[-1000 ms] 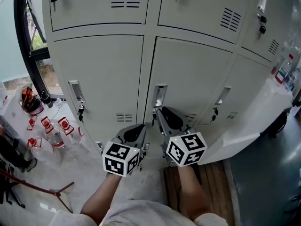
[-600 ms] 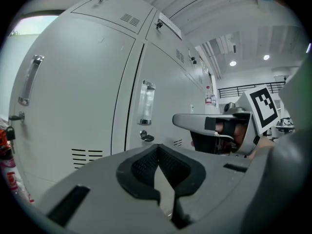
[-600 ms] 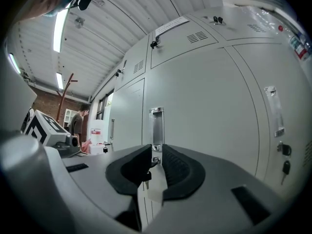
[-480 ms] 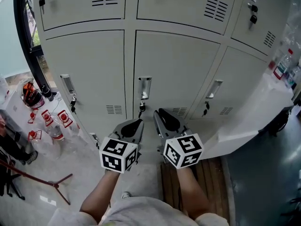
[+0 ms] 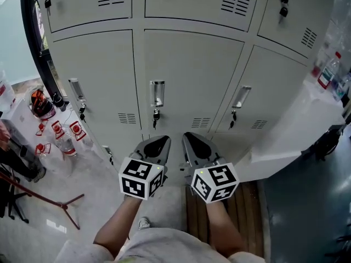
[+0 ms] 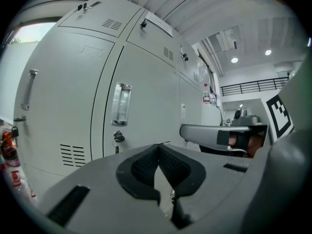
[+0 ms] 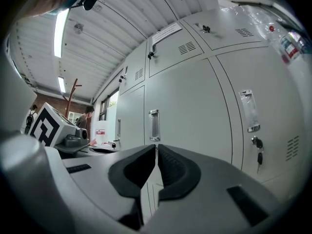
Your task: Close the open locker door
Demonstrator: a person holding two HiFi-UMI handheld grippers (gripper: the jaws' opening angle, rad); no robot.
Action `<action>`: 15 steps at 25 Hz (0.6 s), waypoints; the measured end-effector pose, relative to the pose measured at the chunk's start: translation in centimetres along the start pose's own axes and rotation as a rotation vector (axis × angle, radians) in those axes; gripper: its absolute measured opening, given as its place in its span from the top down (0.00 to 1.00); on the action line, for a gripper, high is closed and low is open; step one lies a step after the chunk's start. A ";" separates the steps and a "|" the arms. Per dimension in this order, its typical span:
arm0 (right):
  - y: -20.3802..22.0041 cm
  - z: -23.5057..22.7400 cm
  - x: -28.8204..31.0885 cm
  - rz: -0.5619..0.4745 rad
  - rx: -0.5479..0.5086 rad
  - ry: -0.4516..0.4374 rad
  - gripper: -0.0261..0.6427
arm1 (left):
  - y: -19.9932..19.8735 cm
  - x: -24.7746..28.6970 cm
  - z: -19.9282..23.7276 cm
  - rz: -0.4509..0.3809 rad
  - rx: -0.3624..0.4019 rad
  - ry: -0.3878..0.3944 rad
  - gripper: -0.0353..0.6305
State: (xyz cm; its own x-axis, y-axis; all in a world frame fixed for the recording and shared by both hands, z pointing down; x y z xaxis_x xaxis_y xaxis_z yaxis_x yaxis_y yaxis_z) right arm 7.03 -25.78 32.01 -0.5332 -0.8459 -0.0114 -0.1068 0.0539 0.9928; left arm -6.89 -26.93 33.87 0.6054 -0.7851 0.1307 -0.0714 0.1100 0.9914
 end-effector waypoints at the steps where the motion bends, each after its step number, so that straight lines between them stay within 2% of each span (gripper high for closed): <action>1: 0.1 -0.1 -0.5 -0.001 0.003 -0.003 0.94 | 0.0 -0.1 -0.4 -0.001 0.001 -0.005 0.94; 15: 1.0 -0.8 -5.2 0.014 -0.005 -0.022 0.95 | 0.5 -0.2 -5.4 0.013 0.021 -0.024 0.94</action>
State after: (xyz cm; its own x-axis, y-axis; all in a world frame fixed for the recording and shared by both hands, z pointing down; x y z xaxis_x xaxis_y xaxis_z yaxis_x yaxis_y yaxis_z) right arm 10.34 -21.76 33.12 -0.5525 -0.8335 -0.0001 -0.0952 0.0629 0.9935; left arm -2.78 -23.41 34.27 0.5854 -0.7980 0.1431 -0.0958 0.1071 0.9896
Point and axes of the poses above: the fingertips, and each gripper's own axes: x forward along the fingers, z to its left, y out of its underside, the point moved 8 cm from there along -x, backward along the fingers, and after that the axes turned 4 degrees about x, right-handed, at the moved point
